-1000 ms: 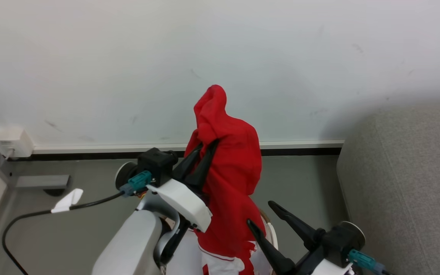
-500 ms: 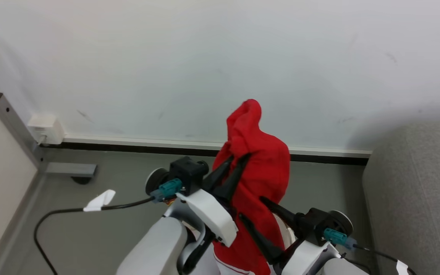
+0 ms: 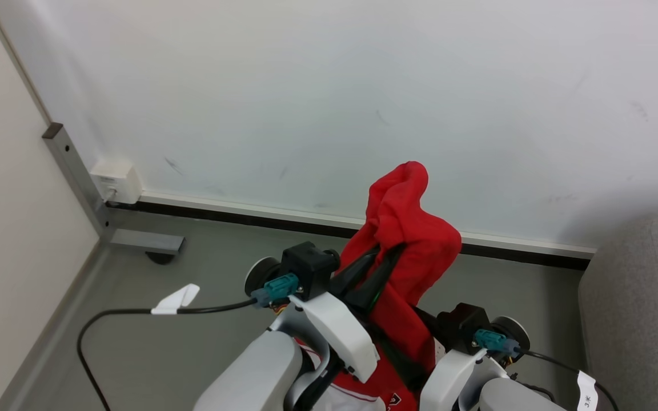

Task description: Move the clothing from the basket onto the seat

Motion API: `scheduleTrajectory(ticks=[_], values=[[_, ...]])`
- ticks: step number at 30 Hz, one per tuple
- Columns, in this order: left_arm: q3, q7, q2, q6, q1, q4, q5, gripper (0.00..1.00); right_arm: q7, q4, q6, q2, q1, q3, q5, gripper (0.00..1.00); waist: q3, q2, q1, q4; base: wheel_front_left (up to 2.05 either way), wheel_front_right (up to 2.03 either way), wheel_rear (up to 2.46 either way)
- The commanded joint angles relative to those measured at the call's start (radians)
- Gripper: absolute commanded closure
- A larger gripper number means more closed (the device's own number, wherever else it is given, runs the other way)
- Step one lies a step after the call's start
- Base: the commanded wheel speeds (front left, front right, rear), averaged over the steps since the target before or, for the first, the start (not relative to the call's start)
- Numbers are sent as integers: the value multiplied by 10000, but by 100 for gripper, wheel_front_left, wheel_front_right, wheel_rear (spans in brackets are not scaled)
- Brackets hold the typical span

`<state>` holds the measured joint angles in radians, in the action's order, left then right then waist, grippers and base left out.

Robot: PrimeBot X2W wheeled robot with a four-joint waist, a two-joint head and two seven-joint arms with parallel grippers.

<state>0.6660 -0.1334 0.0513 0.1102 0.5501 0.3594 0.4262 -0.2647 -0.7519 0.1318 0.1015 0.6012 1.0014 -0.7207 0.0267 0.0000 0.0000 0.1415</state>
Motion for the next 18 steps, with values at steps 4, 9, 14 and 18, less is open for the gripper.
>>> scheduleTrajectory(ticks=[4,9,14,18], values=[[-34,-64,60,-137,-17,71,144,100,8,-132,-21,-11,88,-149,-65,100,33,0,0,60,0,0,0],[-160,-116,199,-256,-85,130,222,100,7,33,-21,93,-84,-772,128,100,22,0,0,8,0,0,0],[-297,-223,417,-396,-232,237,249,100,5,534,-21,223,-417,-1849,381,100,-22,0,0,-156,0,0,0],[-338,-295,566,-499,-485,392,287,100,4,1098,-21,287,-770,-2669,532,100,-48,0,0,-310,0,0,0]])
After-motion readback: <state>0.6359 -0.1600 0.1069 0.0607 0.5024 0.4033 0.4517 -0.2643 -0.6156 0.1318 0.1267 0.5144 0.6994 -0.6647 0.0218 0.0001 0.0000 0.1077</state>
